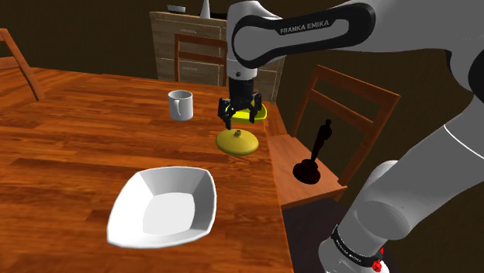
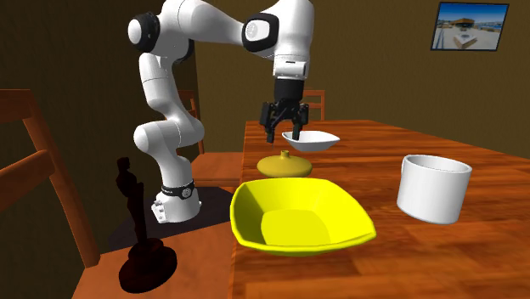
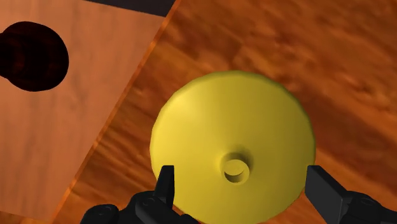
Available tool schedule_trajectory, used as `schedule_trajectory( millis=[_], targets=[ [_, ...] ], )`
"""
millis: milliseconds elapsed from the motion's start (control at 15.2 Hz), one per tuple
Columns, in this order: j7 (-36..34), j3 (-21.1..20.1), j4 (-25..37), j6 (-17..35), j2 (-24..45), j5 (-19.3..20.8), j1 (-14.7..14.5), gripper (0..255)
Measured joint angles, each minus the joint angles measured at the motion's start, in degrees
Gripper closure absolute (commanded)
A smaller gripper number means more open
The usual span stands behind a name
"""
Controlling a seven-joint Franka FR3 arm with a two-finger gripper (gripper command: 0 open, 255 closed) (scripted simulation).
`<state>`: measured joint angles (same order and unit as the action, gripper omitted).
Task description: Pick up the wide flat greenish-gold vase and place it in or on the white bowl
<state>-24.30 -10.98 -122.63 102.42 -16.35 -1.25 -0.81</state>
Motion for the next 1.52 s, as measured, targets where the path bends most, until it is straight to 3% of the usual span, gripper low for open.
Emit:
schedule_trajectory(
  millis=[264,660,726,1518],
  targets=[
    [-0.12,-0.11,-2.81,2.97,0.20,-0.02,-0.04,0],
    [-0.10,-0.10,-3.13,3.44,0.33,0.00,-0.02,0],
    [-0.10,-0.10,-3.13,3.44,0.33,0.00,-0.02,255],
    [-0.05,-0.06,-2.31,2.54,0.25,0.00,-0.01,255]
  ],
)
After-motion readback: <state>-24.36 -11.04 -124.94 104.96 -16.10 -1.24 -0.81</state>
